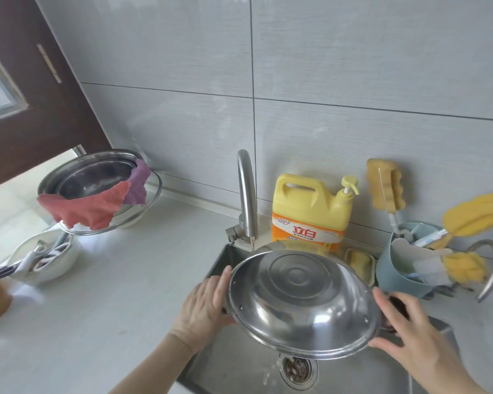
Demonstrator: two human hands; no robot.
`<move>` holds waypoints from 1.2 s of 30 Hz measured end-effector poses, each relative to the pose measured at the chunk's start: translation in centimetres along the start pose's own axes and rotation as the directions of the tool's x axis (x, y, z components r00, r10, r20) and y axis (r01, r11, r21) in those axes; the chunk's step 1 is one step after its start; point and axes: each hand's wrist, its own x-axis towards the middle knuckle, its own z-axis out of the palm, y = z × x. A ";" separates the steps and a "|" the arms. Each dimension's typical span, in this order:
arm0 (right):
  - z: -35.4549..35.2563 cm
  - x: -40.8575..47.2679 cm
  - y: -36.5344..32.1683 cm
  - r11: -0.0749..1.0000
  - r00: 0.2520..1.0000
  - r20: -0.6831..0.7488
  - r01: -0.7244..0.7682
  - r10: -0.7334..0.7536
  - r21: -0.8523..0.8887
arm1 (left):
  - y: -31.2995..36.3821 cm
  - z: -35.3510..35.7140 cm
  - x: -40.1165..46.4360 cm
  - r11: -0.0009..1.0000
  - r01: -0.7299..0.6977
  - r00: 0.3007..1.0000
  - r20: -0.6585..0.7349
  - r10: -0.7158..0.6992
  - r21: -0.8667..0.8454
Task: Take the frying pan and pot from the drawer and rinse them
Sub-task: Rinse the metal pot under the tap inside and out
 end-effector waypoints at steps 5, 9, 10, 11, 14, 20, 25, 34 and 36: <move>-2.4 -2.5 2.0 0.990 0.995 -0.070 -0.069 0.077 0.121 | 3.0 0.6 3.0 0.995 -0.042 0.997 -0.063 0.036 -0.090; -2.8 -3.0 2.8 0.992 0.993 -0.074 -0.089 0.096 0.095 | 3.2 0.5 3.5 0.992 -0.008 0.999 -0.033 0.004 -0.124; -2.9 -2.9 2.9 0.996 0.994 -0.087 -0.065 0.071 0.065 | 3.1 0.3 3.4 0.991 0.004 1.000 -0.023 -0.007 -0.132; -3.0 -2.7 2.7 0.998 0.994 -0.099 -0.040 0.043 0.038 | 2.9 0.2 3.2 0.991 0.014 1.000 -0.015 -0.016 -0.132; -2.8 -1.5 1.2 0.997 0.998 -0.010 -0.067 0.068 0.039 | 1.8 0.1 2.1 0.997 0.010 1.000 0.006 -0.010 -0.076; 0.6 2.3 -1.6 0.996 0.995 0.044 0.089 -0.088 -0.020 | -2.0 -0.9 -1.7 0.997 0.056 0.998 0.025 -0.058 0.044; 3.3 6.1 -5.3 0.967 0.965 0.066 0.254 -0.253 -0.010 | -5.5 -2.9 -5.3 0.975 0.198 0.980 0.012 -0.200 0.098; 6.1 9.5 -9.3 0.939 0.931 0.124 0.343 -0.343 0.020 | -8.5 -5.2 -8.7 0.941 0.339 0.940 0.026 -0.339 0.018; 6.0 9.3 -8.8 0.944 0.936 0.121 0.330 -0.330 0.023 | -8.4 -4.9 -8.3 0.947 0.320 0.946 0.040 -0.321 0.029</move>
